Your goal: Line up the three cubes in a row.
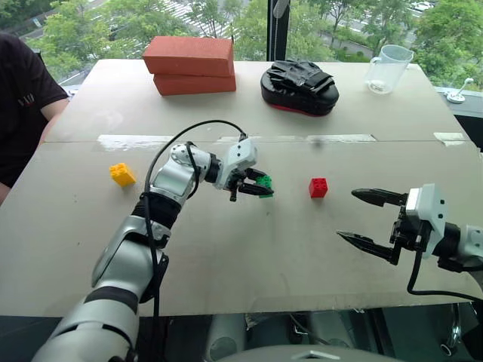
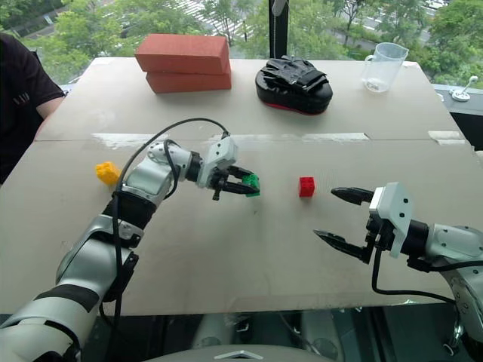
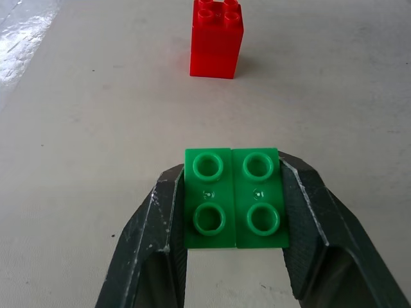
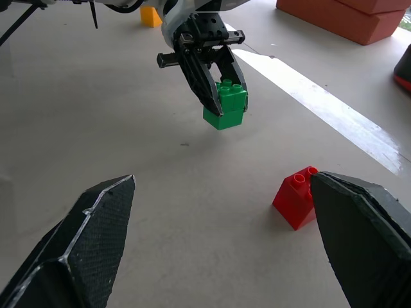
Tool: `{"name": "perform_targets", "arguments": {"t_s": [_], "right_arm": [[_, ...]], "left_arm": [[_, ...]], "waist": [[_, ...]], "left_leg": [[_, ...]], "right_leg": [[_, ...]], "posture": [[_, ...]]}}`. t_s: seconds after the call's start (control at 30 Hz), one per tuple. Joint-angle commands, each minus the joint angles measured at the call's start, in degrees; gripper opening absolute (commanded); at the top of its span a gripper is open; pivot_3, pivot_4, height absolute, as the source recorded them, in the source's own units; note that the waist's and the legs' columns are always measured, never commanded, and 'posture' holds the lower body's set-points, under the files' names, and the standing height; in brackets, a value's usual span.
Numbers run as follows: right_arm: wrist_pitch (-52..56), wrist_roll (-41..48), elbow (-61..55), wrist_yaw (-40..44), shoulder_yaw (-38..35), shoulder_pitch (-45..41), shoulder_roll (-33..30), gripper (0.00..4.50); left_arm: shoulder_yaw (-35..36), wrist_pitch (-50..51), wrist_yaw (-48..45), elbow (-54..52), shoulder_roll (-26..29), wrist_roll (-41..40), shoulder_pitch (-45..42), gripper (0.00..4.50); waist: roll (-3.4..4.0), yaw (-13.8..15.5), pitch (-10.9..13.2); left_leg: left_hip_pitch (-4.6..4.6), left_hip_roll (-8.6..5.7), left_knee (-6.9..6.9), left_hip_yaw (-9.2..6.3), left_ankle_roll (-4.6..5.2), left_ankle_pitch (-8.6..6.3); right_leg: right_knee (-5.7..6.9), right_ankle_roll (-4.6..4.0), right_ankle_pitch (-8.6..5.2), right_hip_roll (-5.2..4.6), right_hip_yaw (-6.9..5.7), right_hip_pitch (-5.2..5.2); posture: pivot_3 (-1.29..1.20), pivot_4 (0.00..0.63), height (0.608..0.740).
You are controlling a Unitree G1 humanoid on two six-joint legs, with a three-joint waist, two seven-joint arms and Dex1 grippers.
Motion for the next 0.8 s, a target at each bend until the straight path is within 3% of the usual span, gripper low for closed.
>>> {"name": "perform_targets", "arguments": {"t_s": [0.03,0.33,0.73,0.77,0.8], "right_arm": [[0.06,1.34,-1.99,-0.82,-2.58,0.29,-0.56,4.50],[1.10,2.58,-3.08,-2.29,-3.07,0.37,-0.66,4.50],[1.13,2.73,-3.88,-3.47,-3.09,1.30,-0.82,4.50],[1.09,2.74,-3.87,-3.44,-3.11,1.38,-0.82,4.50],[1.06,2.75,-3.84,-3.37,-3.12,1.45,-0.83,4.50]], "left_arm": [[-0.46,-6.06,-1.33,5.37,-2.24,3.12,-3.83,1.28],[-0.27,-13.16,-2.59,15.44,-6.15,7.93,-8.46,1.28],[0.51,-12.69,-2.31,18.13,-7.73,10.60,-10.05,1.28],[0.52,-12.14,-2.68,17.76,-7.64,10.64,-9.96,2.34],[0.64,-11.80,-2.87,17.42,-7.60,10.60,-9.87,2.71]], "waist": [[-0.01,0.07,0.00],[-0.03,0.02,0.02],[-0.04,0.00,0.01],[-0.04,0.01,0.01],[-0.04,0.00,0.01]], "left_leg": [[0.00,0.00,0.01,-0.01,0.00,0.00],[-0.06,-0.01,0.22,-0.07,0.01,0.00],[-0.08,0.01,0.70,-0.11,0.11,-0.07],[-0.08,0.01,0.74,-0.11,0.12,-0.07],[-0.08,0.02,0.74,-0.12,0.12,-0.07]], "right_leg": [[0.01,0.00,0.00,0.00,0.00,0.00],[0.09,0.01,0.01,0.00,-0.04,0.02],[0.56,0.01,0.00,-0.05,-0.02,0.02],[0.60,0.01,0.00,-0.06,-0.02,0.02],[0.62,0.01,0.00,-0.06,-0.03,0.02]], "posture": [[0.00,0.150,0.740],[0.00,0.150,0.740],[0.00,0.150,0.740],[0.00,0.150,0.740],[0.00,0.150,0.740]]}}
